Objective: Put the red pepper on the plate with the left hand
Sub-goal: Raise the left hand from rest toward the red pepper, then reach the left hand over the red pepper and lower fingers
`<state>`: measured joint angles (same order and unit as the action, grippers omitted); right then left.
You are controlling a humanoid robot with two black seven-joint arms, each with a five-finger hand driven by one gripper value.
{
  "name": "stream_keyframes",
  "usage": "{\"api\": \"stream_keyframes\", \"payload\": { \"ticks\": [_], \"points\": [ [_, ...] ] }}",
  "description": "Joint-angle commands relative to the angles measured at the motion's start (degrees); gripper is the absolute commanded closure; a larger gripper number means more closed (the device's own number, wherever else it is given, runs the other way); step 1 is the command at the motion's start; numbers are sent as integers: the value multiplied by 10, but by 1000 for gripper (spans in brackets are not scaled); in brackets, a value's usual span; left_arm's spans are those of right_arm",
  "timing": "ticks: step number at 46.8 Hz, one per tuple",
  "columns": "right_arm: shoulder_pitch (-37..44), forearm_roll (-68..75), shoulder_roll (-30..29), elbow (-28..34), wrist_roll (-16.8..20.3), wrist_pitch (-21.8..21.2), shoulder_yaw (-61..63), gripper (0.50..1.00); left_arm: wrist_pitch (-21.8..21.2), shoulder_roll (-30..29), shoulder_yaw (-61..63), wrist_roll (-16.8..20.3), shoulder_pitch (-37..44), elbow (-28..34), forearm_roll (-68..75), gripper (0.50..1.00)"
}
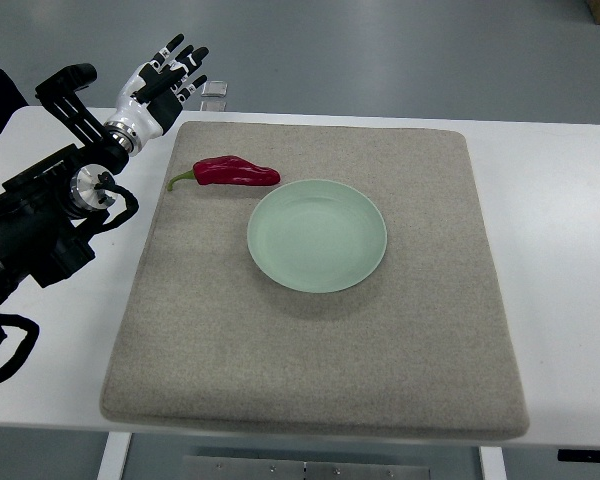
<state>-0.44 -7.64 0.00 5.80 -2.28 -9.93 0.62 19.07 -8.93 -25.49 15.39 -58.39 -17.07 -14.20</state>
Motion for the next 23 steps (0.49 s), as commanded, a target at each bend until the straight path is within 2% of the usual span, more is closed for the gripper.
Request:
{"api": "stream_keyframes", "payload": {
  "ticks": [1, 9, 23],
  "points": [
    [-1, 1, 0, 0, 0, 0, 0, 572, 0, -1, 4, 0, 0, -1, 0, 521],
    [0, 0, 0, 0, 0, 0, 0, 572, 1, -6, 8, -1, -3, -2, 19, 523],
    [-1, 0, 0, 0, 0, 0, 0, 572, -1, -7, 8, -2, -8, -2, 175, 534]
  ]
}}
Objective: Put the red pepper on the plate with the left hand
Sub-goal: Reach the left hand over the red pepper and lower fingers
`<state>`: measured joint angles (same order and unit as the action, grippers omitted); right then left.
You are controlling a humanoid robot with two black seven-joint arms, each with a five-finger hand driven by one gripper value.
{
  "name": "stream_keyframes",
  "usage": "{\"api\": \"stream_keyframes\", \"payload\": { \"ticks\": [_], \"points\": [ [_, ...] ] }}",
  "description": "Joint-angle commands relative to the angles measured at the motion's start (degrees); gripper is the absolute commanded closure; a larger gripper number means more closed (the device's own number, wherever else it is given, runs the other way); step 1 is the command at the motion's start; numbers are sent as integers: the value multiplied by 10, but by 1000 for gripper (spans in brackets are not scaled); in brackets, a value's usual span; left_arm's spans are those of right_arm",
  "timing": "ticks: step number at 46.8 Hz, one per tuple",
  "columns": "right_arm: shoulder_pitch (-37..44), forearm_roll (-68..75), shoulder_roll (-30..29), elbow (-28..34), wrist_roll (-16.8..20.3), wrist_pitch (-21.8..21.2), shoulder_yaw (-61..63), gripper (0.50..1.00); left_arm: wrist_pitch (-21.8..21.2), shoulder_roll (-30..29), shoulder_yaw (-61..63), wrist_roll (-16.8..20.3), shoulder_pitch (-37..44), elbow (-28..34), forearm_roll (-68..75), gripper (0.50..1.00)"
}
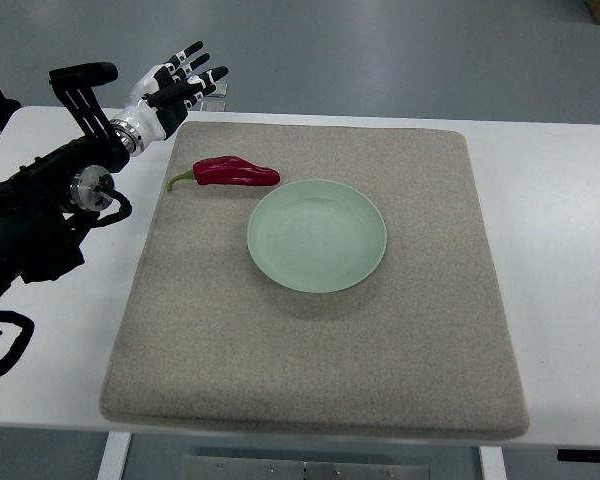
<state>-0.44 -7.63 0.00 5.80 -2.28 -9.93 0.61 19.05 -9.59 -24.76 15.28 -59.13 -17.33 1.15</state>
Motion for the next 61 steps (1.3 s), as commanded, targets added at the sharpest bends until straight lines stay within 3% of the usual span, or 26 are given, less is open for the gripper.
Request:
{"api": "stream_keyframes", "payload": {
  "ticks": [1, 20, 34, 61],
  "points": [
    [0, 0, 0, 0, 1, 0, 0, 572, -1, 0, 1, -2, 0, 1, 28, 534],
    [0, 0, 0, 0, 1, 0, 0, 572, 0, -15, 1, -1, -15, -2, 242, 536],
    [0, 0, 0, 0, 0, 0, 0, 572, 1, -53, 29, 2, -39, -66, 385, 536],
    [-1, 0, 0, 0, 0, 0, 0, 570, 5, -101, 129, 2, -75, -150, 525, 525]
  ]
}}
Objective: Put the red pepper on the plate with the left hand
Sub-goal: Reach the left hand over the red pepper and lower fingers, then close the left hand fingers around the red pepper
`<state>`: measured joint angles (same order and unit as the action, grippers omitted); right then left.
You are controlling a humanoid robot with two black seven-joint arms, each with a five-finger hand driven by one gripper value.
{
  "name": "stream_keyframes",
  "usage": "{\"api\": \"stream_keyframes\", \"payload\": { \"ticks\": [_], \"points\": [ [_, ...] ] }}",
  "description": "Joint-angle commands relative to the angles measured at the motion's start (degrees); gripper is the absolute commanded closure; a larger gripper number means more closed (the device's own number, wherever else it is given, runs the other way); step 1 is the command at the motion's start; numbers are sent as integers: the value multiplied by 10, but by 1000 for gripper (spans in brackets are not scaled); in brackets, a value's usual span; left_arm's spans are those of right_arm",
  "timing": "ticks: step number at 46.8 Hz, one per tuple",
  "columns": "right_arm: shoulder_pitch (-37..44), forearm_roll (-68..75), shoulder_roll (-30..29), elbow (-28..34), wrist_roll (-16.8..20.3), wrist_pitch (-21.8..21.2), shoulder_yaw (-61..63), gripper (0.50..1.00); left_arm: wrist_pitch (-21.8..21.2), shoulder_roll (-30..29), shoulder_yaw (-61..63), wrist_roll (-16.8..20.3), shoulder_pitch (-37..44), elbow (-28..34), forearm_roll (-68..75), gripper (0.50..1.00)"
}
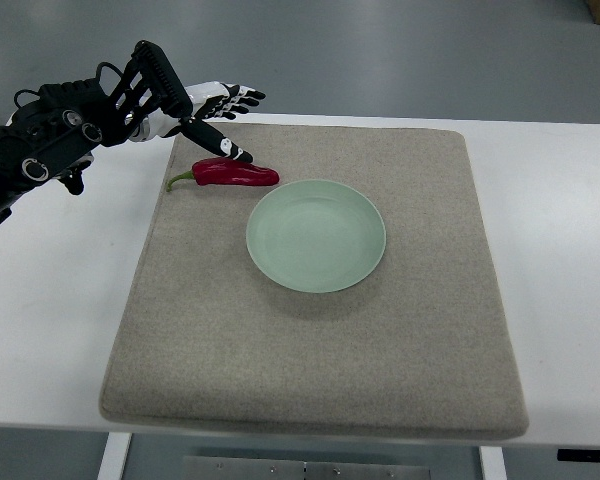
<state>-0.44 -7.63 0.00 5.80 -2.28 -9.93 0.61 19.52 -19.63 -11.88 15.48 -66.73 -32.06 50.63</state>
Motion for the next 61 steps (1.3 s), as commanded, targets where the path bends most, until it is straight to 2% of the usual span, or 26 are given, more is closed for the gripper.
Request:
{"api": "stream_keyframes", "payload": {
  "ticks": [1, 11, 21, 26, 33, 50, 55, 58, 61],
  "points": [
    [0, 0, 0, 0, 0, 0, 0, 572, 0, -1, 0, 1, 1, -3, 39, 525],
    [0, 0, 0, 0, 1, 0, 0, 572, -3, -1, 0, 4, -1, -5, 148, 529],
    [0, 1, 0, 0, 0, 0, 0, 572, -6, -2, 0, 40, -2, -16, 228, 538],
    [0, 0, 0, 0, 0, 0, 0, 572, -28, -2, 0, 58, -2, -20, 263, 540],
    [0, 0, 0, 0, 0, 0, 0, 572, -46, -2, 10, 60, 0, -21, 291, 540],
    [0, 0, 0, 0, 0, 0, 0, 572, -46, -2, 27, 58, 5, -12, 288, 544],
    [0, 0, 0, 0, 0, 0, 0, 572, -46, -1, 27, 58, 5, -11, 288, 566],
    [0, 0, 0, 0, 0, 0, 0, 572, -46, -1, 27, 58, 5, -11, 289, 596],
    [0, 0, 0, 0, 0, 0, 0, 572, -46, -1, 27, 58, 5, -11, 290, 600]
  ]
}}
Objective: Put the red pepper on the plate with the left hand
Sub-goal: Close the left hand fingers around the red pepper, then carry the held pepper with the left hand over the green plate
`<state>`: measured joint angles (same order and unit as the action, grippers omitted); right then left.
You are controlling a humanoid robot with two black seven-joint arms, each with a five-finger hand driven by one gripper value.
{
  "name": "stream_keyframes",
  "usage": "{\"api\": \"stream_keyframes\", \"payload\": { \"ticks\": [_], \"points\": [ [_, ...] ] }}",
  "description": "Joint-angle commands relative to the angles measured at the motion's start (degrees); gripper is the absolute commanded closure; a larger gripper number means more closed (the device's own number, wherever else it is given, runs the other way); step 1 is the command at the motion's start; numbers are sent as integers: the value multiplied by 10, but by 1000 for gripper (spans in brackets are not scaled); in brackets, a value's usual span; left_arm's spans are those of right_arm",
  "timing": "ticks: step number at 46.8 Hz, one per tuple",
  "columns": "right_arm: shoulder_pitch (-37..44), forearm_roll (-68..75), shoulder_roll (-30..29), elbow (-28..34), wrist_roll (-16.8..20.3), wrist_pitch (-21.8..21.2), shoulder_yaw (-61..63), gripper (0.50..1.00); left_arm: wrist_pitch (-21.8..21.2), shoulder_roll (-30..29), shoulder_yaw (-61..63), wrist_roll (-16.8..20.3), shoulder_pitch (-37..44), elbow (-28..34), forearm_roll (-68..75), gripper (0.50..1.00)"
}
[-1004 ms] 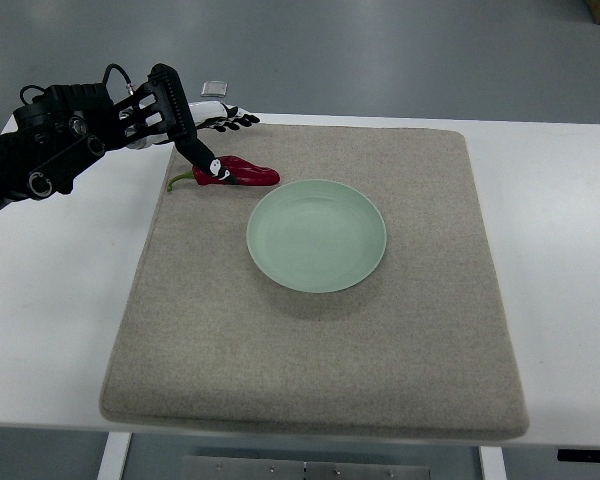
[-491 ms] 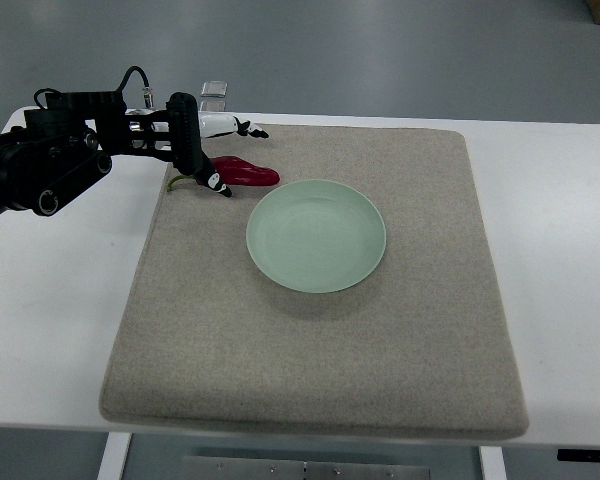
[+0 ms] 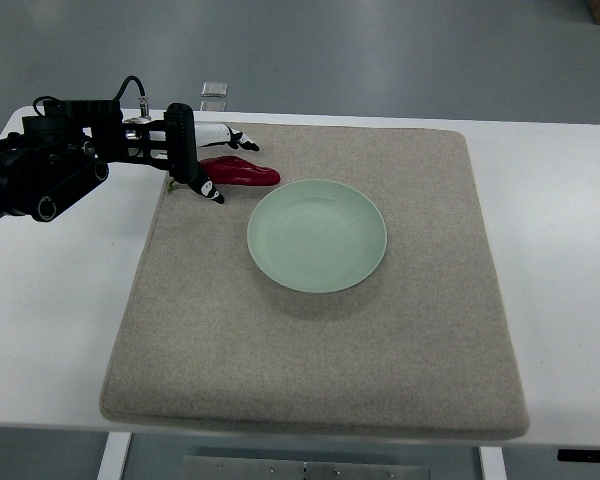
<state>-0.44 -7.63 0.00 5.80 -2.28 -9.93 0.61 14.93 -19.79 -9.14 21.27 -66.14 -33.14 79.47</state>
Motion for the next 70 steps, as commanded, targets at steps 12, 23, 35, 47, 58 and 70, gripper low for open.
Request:
{"api": "stream_keyframes", "payload": {
  "ticks": [12, 23, 35, 47, 58, 70],
  "points": [
    [0, 0, 0, 0, 0, 0, 0, 572, 0, 0, 12, 0, 0, 0, 1, 600],
    [0, 1, 0, 0, 0, 0, 0, 572, -1, 0, 17, -1, -1, 1, 0, 645],
    [0, 0, 0, 0, 0, 0, 0, 572, -12, 0, 18, -2, -1, 3, 1, 769],
    [0, 0, 0, 0, 0, 0, 0, 572, -11, 1, 17, -2, -1, 3, 1, 881],
    [0, 0, 0, 0, 0, 0, 0, 570, -11, 1, 18, -5, -2, 3, 1, 1000],
    [0, 1, 0, 0, 0, 0, 0, 572, -12, -3, 18, -6, -3, 5, 0, 1000]
  ]
}}
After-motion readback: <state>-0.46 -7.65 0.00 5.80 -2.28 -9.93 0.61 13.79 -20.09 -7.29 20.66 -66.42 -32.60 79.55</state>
